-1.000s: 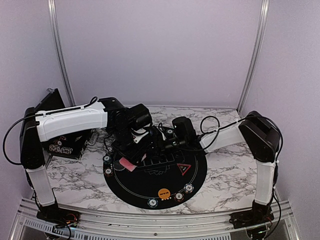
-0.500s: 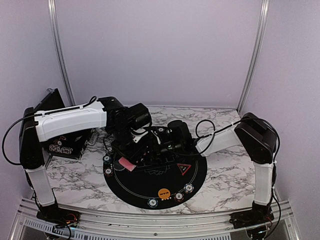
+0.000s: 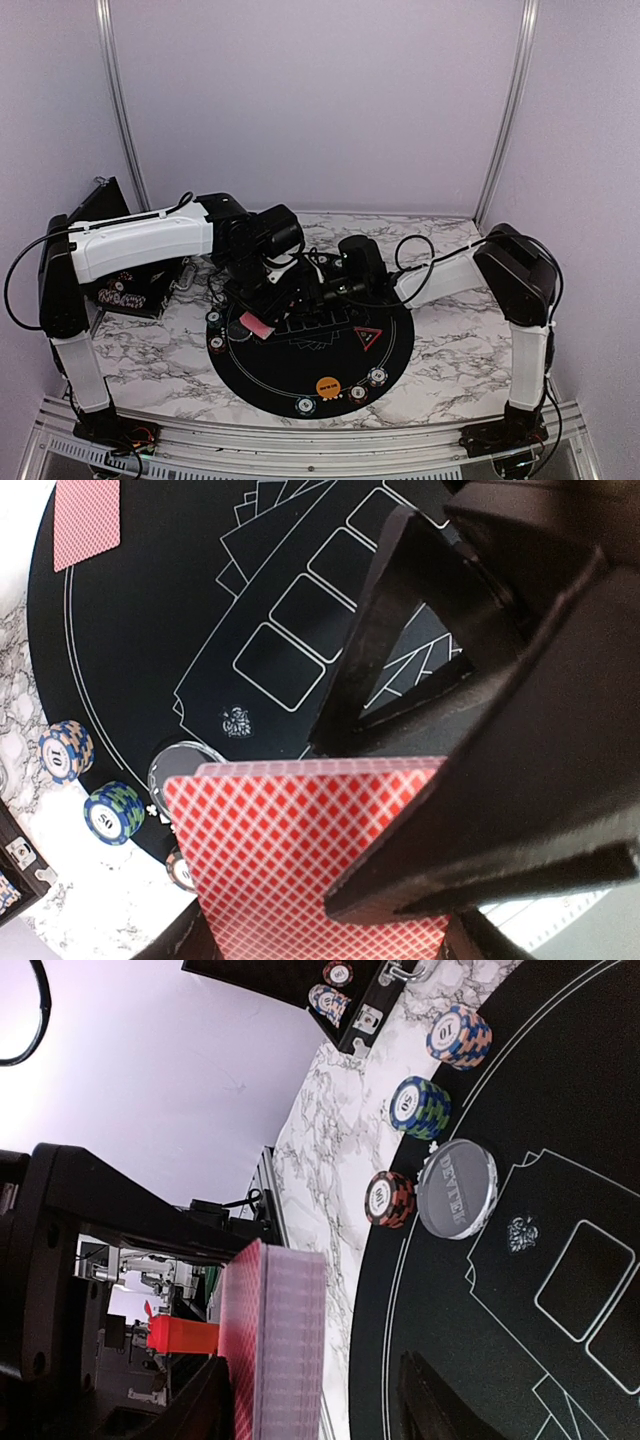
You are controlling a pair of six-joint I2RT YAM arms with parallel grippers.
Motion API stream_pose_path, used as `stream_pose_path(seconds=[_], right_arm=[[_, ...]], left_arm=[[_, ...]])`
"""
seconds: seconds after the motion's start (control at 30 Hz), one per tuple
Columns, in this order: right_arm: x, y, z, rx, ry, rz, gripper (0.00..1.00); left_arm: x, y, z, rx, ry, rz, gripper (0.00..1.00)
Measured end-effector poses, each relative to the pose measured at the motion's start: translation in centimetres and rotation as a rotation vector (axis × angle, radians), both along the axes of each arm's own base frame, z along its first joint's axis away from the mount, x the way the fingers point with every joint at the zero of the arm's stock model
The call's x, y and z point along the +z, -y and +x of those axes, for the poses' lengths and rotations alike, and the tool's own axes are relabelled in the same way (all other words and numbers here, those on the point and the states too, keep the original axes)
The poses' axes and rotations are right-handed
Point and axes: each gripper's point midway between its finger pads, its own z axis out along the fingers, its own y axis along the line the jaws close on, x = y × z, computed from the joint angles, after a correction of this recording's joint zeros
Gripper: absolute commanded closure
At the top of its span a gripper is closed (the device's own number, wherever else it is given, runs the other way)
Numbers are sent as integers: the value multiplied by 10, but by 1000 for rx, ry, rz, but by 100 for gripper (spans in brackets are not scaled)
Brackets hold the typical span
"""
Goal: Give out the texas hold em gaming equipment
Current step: Pick up the poker card from the face-down deck piles.
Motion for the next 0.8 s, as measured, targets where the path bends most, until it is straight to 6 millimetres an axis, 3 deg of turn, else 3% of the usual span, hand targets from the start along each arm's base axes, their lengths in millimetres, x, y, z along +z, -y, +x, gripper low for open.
stream_pose_path(seconds=[0.8], right_arm=[[6,12,11,-36,4,-2,51]], left_arm=[[0,1,1,1,1,-4,48]])
